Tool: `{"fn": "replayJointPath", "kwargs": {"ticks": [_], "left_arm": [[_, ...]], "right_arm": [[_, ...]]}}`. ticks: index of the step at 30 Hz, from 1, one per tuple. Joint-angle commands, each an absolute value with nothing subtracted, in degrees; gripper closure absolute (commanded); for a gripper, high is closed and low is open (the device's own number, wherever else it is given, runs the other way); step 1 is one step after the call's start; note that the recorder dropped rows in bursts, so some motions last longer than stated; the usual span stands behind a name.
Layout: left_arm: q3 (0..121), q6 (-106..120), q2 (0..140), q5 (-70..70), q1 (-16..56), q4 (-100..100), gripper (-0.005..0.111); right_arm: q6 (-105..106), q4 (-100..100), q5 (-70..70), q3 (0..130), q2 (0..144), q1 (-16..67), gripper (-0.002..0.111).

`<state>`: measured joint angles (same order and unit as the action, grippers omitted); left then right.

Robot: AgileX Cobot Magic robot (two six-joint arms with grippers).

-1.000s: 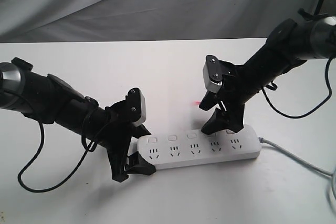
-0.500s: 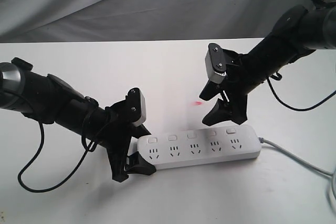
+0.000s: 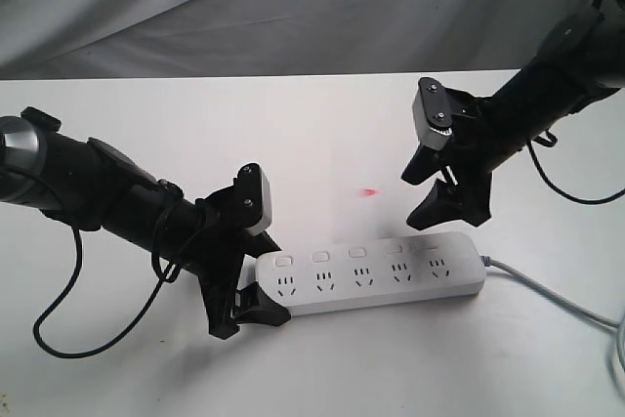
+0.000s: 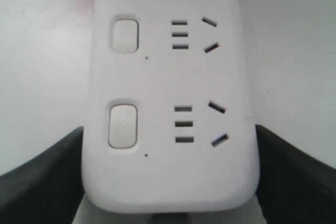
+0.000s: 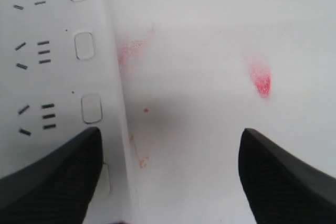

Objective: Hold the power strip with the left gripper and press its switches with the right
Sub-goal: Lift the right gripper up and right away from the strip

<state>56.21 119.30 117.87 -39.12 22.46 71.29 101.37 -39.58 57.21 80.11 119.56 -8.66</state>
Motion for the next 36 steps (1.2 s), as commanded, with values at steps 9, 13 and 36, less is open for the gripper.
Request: {"fn": "replayJointPath", "kwargs": {"ticks": [9, 13, 36], "left_arm": [[56.3, 119.0, 117.6, -38.6, 22.8, 71.4, 0.107], [56.3, 119.0, 117.6, -38.6, 22.8, 71.4, 0.107], [56.3, 119.0, 117.6, -38.6, 22.8, 71.4, 0.107]], "right_arm": [[101.9, -39.5, 59.1, 79.8, 119.4, -10.2, 0.041], [102.1, -39.5, 58.4, 79.8, 121.0, -10.2, 0.041], [100.9, -35.7, 56.4, 79.8, 123.6, -10.2, 0.041]]}}
